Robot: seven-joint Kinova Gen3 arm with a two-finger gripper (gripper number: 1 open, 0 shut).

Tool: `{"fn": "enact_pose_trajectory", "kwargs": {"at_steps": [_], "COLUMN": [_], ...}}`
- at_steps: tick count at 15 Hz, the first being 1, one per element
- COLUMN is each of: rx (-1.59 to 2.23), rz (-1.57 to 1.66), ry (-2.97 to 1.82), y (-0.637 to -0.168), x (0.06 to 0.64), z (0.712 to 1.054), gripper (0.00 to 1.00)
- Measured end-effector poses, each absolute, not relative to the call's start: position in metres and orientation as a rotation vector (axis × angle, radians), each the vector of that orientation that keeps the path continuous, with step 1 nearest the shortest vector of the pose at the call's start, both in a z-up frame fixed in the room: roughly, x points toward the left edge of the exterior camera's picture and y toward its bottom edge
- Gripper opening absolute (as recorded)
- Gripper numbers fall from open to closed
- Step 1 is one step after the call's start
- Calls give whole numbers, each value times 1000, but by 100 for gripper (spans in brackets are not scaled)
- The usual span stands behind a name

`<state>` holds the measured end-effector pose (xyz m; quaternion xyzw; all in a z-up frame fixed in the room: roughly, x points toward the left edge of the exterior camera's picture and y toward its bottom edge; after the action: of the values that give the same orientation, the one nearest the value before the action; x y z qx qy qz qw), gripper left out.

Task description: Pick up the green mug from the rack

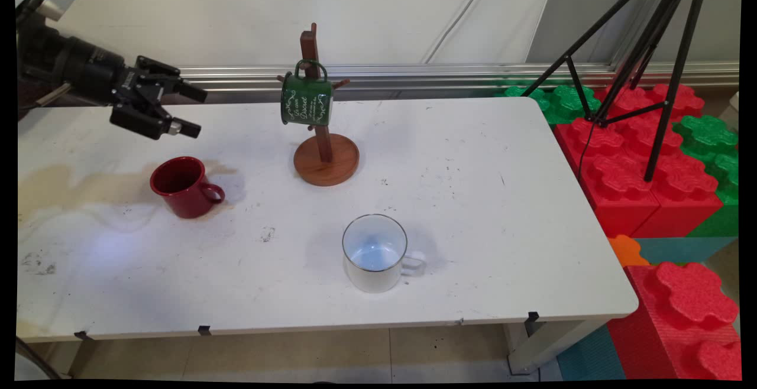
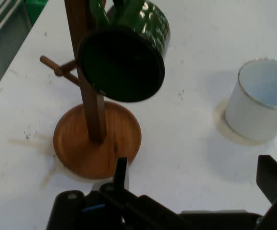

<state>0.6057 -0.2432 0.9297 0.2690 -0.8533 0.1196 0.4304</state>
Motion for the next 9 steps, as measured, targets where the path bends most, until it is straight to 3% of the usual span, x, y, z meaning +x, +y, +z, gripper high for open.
{"fn": "enact_pose_trajectory", "kwargs": {"at_steps": [9], "rx": [691], "rz": [284], "ry": [-2027], "y": [-271], "x": [582], "z": [927], "gripper": [100]}}
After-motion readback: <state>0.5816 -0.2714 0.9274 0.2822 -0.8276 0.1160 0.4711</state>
